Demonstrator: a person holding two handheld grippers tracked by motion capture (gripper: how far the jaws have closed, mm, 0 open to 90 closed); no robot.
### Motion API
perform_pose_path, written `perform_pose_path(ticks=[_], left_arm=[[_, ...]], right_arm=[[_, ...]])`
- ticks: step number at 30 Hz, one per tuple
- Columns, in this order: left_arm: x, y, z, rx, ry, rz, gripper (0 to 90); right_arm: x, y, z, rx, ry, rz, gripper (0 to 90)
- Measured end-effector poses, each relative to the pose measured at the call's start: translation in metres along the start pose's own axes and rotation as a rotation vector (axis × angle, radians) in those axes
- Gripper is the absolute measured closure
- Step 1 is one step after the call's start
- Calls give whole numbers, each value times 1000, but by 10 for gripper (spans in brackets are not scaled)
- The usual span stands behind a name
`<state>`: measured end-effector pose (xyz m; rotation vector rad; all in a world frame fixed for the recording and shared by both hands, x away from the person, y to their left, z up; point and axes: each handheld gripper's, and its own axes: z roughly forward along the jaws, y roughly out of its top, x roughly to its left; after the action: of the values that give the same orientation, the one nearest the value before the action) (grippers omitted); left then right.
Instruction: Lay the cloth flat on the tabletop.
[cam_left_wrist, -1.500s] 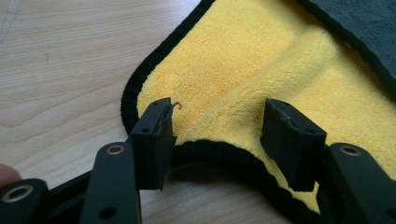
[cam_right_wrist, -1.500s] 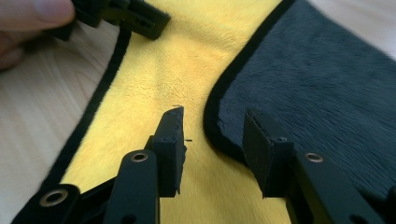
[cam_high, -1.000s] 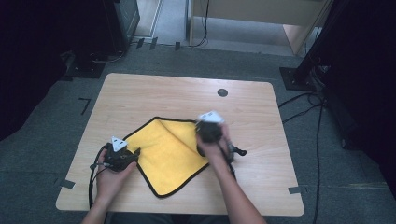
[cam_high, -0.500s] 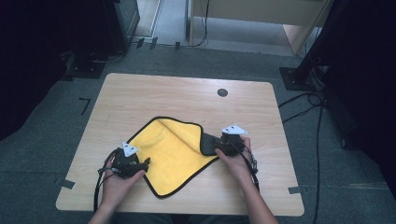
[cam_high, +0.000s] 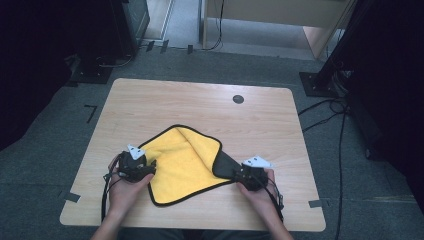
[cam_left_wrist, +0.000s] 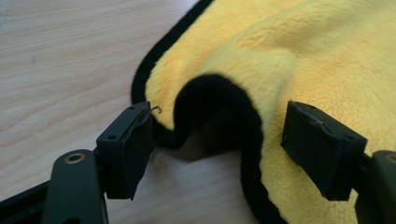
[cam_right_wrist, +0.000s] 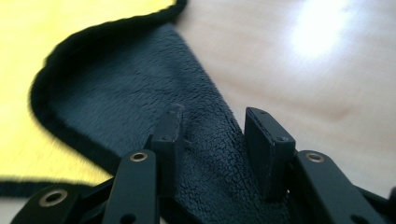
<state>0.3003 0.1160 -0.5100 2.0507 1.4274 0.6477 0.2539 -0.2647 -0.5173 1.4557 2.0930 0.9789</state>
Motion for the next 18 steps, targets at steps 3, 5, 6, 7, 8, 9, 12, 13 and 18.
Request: perform_pose_path(ticks=[3,5,6,7,8,9,12,13,18], left_arm=[[5,6,7,-24,40,21,253],[6,7,9,-29,52,21,253],[7,8,10,-29,62,18,253],[8,8,10,-31,69,11,253],[8,7,10,-38,74,1,254],[8,6,10,-45,73,1,256],[10,2,10,-61,61,-6,268],[14,0,9,-64,29,-43,267],[20,-2,9,-54,-6,-78,267]], right_arm=[[19,-12,-12,0,12,-1,592],[34,-18,-19,17,27,-12,593],[34,-18,-19,17,27,-12,593],[42,-20,-22,27,43,-22,594],[56,-22,-26,54,97,-74,577],[60,-21,-27,69,117,-102,555],[62,-15,-29,70,150,-139,527],[54,-3,-29,27,179,-99,539],[40,26,-19,-35,128,-35,565]])
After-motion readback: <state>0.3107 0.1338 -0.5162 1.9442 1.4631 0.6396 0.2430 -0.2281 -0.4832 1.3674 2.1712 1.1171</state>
